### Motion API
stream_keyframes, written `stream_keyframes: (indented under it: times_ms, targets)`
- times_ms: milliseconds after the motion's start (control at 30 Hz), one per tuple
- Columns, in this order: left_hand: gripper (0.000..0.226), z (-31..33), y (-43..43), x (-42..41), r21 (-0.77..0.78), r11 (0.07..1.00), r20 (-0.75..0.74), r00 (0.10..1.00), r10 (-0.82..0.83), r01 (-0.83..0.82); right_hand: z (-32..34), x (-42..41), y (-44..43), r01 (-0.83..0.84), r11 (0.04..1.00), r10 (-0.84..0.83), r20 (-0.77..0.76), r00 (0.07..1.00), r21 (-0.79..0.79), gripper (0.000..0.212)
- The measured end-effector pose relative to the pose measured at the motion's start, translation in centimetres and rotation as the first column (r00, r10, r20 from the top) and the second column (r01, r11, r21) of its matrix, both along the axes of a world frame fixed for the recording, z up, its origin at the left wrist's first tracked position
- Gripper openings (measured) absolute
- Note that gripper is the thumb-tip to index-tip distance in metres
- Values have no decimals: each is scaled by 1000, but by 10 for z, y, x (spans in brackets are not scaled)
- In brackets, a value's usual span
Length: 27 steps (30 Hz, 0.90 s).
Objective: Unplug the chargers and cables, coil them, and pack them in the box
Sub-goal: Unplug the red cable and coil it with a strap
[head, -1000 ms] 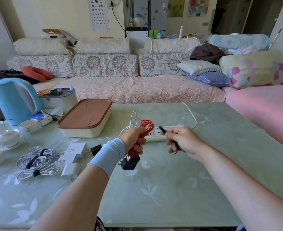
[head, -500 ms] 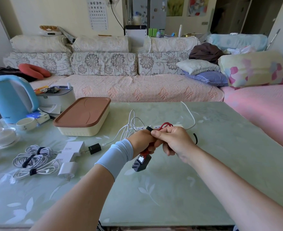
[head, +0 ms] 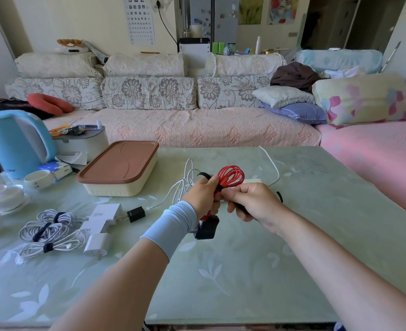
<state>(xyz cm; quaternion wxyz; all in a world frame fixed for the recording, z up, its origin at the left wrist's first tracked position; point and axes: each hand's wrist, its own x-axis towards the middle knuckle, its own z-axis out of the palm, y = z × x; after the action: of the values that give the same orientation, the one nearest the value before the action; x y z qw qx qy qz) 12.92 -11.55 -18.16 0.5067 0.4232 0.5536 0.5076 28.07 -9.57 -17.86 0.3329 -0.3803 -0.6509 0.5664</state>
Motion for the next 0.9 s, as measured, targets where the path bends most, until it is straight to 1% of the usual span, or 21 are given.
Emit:
stream_keyframes:
  times_ms: [100, 167, 233, 300, 367, 433, 467, 533, 567, 633, 700, 767, 800, 867, 900]
  targets:
    - [23, 1, -1, -1, -18, 1000, 42, 999, -17, 17, -1, 5, 3, -30, 998, 32, 35, 999, -54, 16]
    - [26, 4, -6, -4, -1, 997, 46, 996, -73, 73, -3, 9, 5, -66, 996, 70, 72, 995, -65, 14]
    - [29, 6, -10, -8, 28, 989, 53, 988, -146, 145, -5, 12, 8, -81, 996, 85, 108, 991, -36, 14]
    - [32, 8, -13, -12, 36, 972, 65, 971, -232, 230, -6, 15, 10, -56, 998, 54, 135, 989, 13, 12]
    - [35, 9, -15, -15, 16, 947, 60, 945, -321, 320, -6, 15, 11, -41, 994, 25, 148, 989, 105, 10]
    - [38, 8, -17, -17, -10, 923, 23, 923, -384, 384, -5, 15, 12, -82, 957, 34, 175, 984, 277, 19]
    - [36, 7, -16, -19, -24, 919, -14, 919, -394, 394, -4, 15, 13, -114, 926, 47, 190, 981, 359, 22]
    - [31, 5, -15, -22, -54, 924, -134, 914, -382, 378, -6, 17, 20, -101, 877, -33, 269, 963, 469, 34]
    - [32, 5, -15, -24, -69, 929, -206, 906, -369, 363, -8, 21, 23, -82, 883, -76, 314, 947, 462, 37]
    - [37, 6, -16, -25, -101, 931, -362, 858, -364, 352, -7, 24, 24, -64, 926, -76, 352, 933, 372, 34]
    - [37, 6, -17, -24, -131, 925, -478, 795, -374, 357, -5, 20, 19, -56, 954, -47, 333, 942, 294, 29]
    - [34, 8, -19, -21, -138, 922, -546, 749, -375, 361, -1, 17, 16, -34, 974, -31, 281, 959, 226, 28]
    - [33, 8, -20, -19, -132, 923, -576, 729, -368, 362, 0, 16, 15, -25, 987, -14, 239, 971, 160, 31]
    - [33, 6, -19, -17, -116, 930, -604, 719, -345, 349, 4, 16, 14, -15, 999, 7, 163, 987, 46, 33]
    - [32, 5, -19, -16, -115, 936, -609, 721, -331, 333, 4, 15, 13, -15, 999, 7, 155, 988, 46, 29]
